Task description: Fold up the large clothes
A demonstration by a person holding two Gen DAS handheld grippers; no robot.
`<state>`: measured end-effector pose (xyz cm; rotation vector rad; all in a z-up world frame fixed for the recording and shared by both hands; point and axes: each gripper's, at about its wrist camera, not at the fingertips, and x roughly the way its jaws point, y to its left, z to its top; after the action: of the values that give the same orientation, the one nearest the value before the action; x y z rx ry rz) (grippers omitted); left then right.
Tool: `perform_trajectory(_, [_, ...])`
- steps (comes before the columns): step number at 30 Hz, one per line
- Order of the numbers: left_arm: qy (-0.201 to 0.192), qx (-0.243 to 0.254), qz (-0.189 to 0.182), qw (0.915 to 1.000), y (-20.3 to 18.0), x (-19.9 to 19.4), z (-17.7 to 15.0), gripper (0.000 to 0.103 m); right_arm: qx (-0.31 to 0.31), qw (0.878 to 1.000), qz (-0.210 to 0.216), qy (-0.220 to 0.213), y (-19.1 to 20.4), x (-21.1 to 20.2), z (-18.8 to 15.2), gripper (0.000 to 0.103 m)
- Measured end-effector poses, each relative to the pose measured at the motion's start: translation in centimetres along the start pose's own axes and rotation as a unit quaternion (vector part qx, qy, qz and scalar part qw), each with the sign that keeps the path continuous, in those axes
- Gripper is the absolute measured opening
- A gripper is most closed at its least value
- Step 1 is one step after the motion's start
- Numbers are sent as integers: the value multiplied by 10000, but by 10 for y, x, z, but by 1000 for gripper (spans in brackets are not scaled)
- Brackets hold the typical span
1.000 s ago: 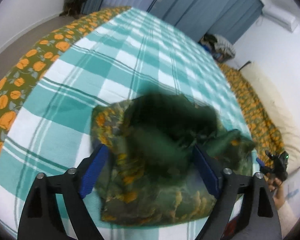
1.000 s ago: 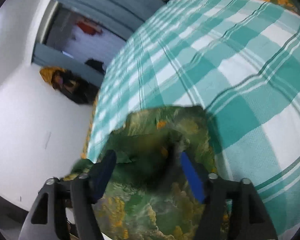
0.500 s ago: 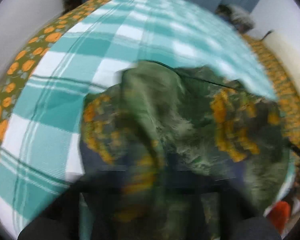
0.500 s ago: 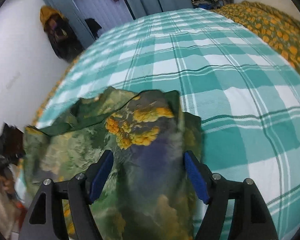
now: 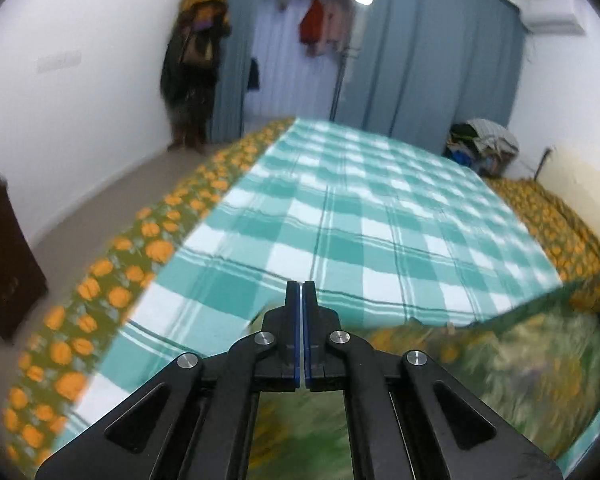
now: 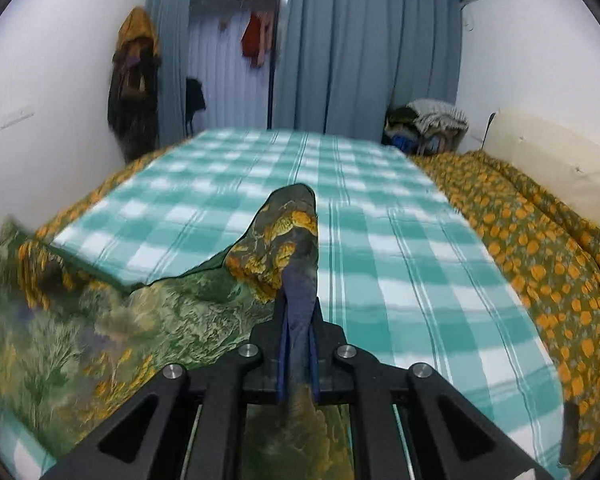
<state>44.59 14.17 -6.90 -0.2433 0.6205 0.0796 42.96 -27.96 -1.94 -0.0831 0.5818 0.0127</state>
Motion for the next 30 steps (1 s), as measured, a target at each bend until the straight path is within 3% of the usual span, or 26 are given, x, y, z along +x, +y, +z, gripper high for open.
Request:
perform_trajectory(2, [402, -27, 98, 9991, 1, 27, -19, 0, -59, 9997, -3, 249, 8, 28, -17, 9])
perform_trajectory(5, [1053, -60, -247, 9941, 6, 44, -53, 1, -60, 9966, -77, 822, 12, 61, -56, 8])
perform_trajectory(7, [1371, 89, -627, 9885, 13, 40, -69, 14, 173, 9949, -19, 997, 3, 68, -78, 9])
perform_trajectory(9, [1375, 206, -795, 9871, 19, 30, -74, 69, 427, 9930, 101, 1101, -13, 68, -92, 9])
perform_trajectory(11, [1285, 200, -884, 9876, 28, 18, -73, 85, 612, 9913, 309, 1124, -25, 66, -95, 15])
perform_trajectory(12, [1423, 172, -926, 9853, 30, 21, -72, 86, 691, 9903, 423, 1131, -29, 65, -95, 17])
perform_trajectory(14, [1968, 100, -971, 9756, 31, 42, -75, 86, 800, 9872, 610, 1237, -34, 67, -93, 33])
perform_trajectory(16, [2352, 133, -752, 9690, 29, 69, -81, 85, 895, 9825, 813, 1414, -35, 72, -91, 57])
perform_trajectory(18, [2652, 82, -700, 9616, 25, 88, -89, 79, 921, 9768, 911, 1707, -33, 81, -93, 59])
perform_trajectory(19, [2756, -44, -724, 9585, 24, 94, -90, 73, 977, 9732, 923, 1866, -33, 87, -93, 59])
perform_trajectory(20, [2784, -178, -686, 9578, 23, 96, -91, 44, 1057, 9701, 953, 1964, -33, 91, -94, 59])
perform_trajectory(21, [2768, -194, -588, 9589, 23, 94, -91, 17, 1160, 9666, 1039, 2036, -34, 95, -94, 58])
perform_trajectory(22, [2704, -140, -585, 9609, 20, 91, -88, 15, 1226, 9646, 1083, 2068, -34, 96, -94, 35])
perform_trajectory(23, [2559, -11, -535, 9652, 16, 83, -83, 12, 1141, 9666, 1038, 2048, -31, 93, -91, 22])
perform_trajectory(26, [1852, 326, -511, 9808, 1, 49, -52, 9, 780, 9779, 934, 1698, -18, 72, -75, 16])
perform_trajectory(30, [906, 662, -436, 9927, -27, 20, -8, 9, 622, 9915, 829, 789, -13, 36, -38, 15])
